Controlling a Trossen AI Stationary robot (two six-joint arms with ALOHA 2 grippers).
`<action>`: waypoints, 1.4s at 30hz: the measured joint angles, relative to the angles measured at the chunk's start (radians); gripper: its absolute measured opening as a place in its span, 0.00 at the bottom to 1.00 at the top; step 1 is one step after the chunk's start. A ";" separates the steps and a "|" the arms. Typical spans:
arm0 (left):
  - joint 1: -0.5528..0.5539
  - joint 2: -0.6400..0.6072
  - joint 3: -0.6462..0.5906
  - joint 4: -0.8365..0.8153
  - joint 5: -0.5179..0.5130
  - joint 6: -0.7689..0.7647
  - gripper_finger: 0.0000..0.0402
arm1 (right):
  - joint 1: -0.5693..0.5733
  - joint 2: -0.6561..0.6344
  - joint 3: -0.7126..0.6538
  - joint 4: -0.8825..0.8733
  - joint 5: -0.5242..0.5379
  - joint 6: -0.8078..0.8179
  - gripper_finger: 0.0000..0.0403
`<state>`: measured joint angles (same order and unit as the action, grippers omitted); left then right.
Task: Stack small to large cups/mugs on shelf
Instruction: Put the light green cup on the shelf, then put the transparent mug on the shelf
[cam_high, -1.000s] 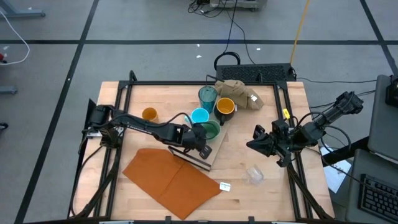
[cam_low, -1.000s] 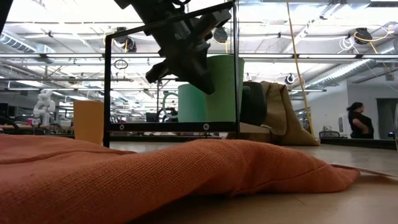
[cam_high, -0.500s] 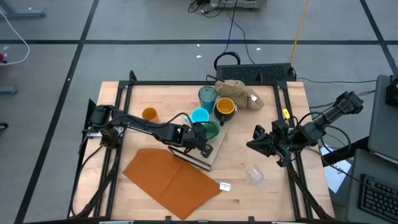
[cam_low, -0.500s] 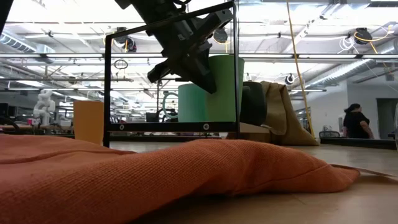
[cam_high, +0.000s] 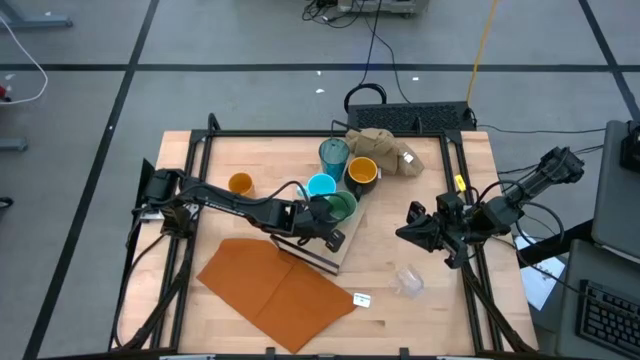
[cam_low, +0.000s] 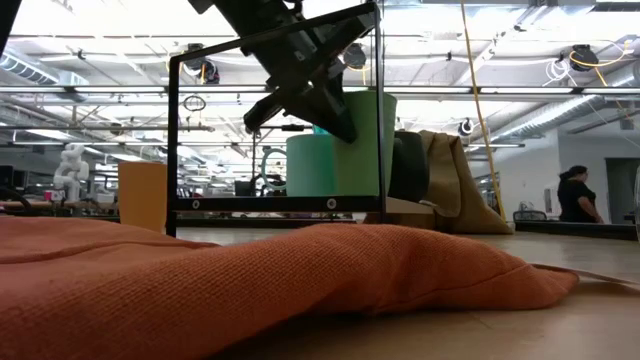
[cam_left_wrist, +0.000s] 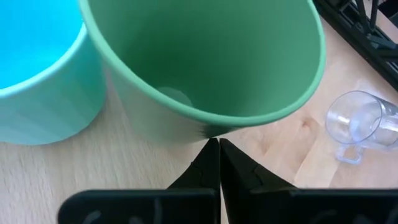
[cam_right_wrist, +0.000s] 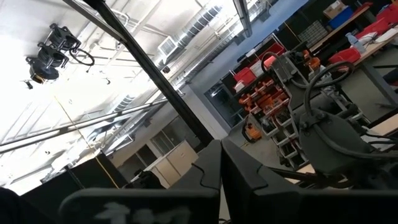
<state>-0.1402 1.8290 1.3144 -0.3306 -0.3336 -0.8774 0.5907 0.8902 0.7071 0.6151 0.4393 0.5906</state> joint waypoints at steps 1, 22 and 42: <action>0.000 0.000 0.000 0.000 -0.001 0.004 0.00 | 0.000 0.000 0.000 0.000 0.000 0.000 0.00; 0.001 0.014 0.000 0.073 -0.019 0.080 0.00 | 0.000 0.000 0.000 0.000 0.000 0.000 0.00; -0.030 0.008 0.000 0.127 0.120 0.063 0.00 | 0.000 -0.004 0.000 -0.019 -0.054 0.030 0.00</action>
<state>-0.1699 1.8374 1.3141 -0.2040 -0.2134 -0.8144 0.5911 0.8859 0.7071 0.5959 0.3851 0.6205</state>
